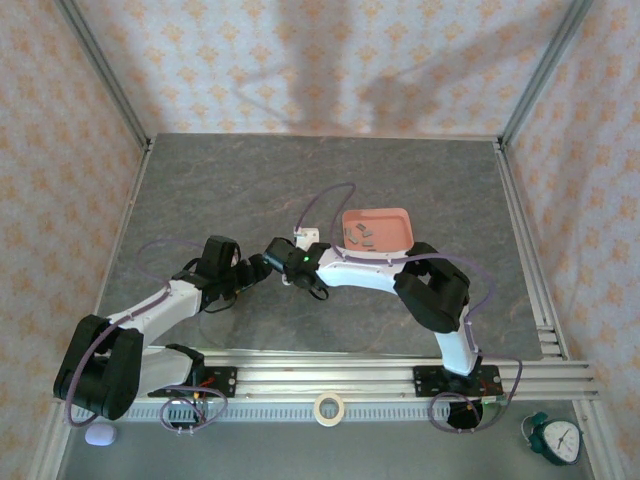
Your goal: Load the staples into the stapler
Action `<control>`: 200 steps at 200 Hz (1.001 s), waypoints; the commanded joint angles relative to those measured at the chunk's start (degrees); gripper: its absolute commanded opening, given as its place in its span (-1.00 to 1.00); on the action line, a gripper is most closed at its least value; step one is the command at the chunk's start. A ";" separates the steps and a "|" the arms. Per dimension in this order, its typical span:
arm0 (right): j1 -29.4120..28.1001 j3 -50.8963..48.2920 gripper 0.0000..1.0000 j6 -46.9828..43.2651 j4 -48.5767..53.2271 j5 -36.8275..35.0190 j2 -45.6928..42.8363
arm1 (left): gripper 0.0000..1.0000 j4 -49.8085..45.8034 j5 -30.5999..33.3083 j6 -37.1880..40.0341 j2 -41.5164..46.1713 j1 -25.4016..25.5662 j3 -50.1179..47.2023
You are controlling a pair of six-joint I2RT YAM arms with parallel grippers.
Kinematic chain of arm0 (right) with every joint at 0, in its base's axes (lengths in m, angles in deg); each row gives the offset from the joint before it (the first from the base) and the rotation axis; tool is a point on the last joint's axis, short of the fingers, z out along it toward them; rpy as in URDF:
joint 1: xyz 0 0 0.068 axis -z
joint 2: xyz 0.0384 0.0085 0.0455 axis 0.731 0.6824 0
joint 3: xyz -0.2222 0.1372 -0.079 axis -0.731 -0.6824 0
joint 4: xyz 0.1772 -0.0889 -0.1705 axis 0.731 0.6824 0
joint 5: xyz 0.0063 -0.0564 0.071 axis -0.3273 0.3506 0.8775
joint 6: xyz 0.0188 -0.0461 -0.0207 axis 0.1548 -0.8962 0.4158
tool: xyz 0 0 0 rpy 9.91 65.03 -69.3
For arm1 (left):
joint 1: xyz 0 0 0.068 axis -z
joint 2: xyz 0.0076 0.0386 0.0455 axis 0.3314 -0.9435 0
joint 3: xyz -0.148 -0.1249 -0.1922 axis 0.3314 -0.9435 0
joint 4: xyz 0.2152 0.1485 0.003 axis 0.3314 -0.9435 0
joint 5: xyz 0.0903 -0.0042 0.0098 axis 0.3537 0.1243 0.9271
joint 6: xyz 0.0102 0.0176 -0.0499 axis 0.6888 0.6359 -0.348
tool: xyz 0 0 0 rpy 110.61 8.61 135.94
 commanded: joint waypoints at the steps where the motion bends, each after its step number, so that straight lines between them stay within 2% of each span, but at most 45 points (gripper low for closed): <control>1: 0.23 1.30 -0.66 -0.13 1.73 -1.69 0.70 | 0.79 -1.74 0.84 1.19 0.83 -0.17 0.26; 200: 0.02 -0.15 -0.67 -0.06 2.21 -0.67 2.17 | 0.79 -1.87 0.91 1.58 1.01 -0.19 0.26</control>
